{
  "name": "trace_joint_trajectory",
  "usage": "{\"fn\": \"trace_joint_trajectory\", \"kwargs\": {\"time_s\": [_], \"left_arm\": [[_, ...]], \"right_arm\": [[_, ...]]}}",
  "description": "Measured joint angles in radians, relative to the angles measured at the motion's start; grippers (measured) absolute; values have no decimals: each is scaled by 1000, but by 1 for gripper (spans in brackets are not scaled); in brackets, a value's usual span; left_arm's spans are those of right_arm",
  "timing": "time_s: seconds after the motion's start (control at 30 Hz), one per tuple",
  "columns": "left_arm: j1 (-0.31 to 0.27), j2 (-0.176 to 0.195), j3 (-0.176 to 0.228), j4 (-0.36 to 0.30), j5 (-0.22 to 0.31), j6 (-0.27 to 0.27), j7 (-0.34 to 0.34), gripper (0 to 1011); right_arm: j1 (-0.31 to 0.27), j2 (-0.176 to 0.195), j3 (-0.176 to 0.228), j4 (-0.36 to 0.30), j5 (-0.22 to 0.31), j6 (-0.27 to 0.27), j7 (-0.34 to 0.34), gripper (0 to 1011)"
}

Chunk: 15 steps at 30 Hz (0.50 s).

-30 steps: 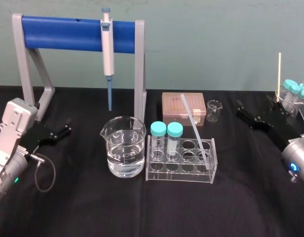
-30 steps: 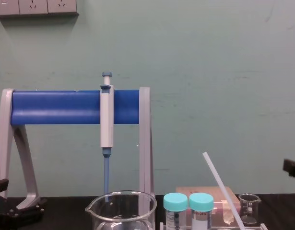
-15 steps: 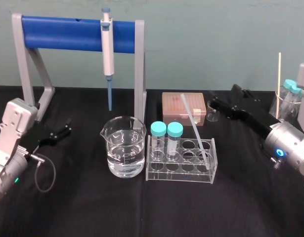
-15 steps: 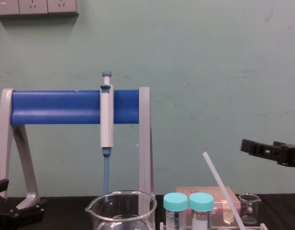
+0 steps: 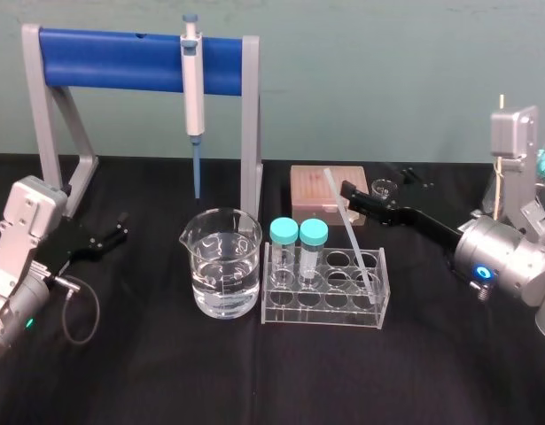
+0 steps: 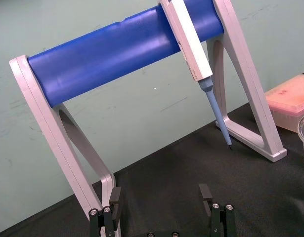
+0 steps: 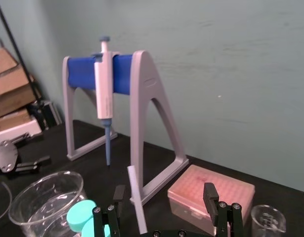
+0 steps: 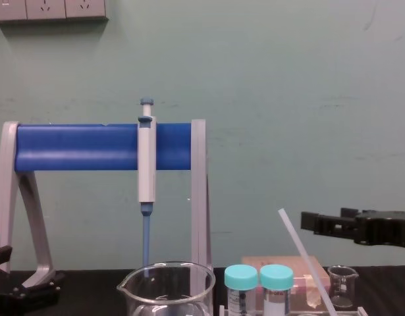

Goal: Pick up the stirring rod with one hand, then place it down.

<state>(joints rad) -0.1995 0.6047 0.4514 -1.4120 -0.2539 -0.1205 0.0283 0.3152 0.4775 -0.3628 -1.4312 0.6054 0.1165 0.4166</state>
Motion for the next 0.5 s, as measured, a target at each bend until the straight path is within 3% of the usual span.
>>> {"fn": "trace_joint_trajectory", "kwargs": {"time_s": [0.5], "left_arm": [[0, 0, 0, 0, 0, 0, 0, 1000]], "right_arm": [[93, -30, -68, 99, -70, 10, 57, 1003]]}}
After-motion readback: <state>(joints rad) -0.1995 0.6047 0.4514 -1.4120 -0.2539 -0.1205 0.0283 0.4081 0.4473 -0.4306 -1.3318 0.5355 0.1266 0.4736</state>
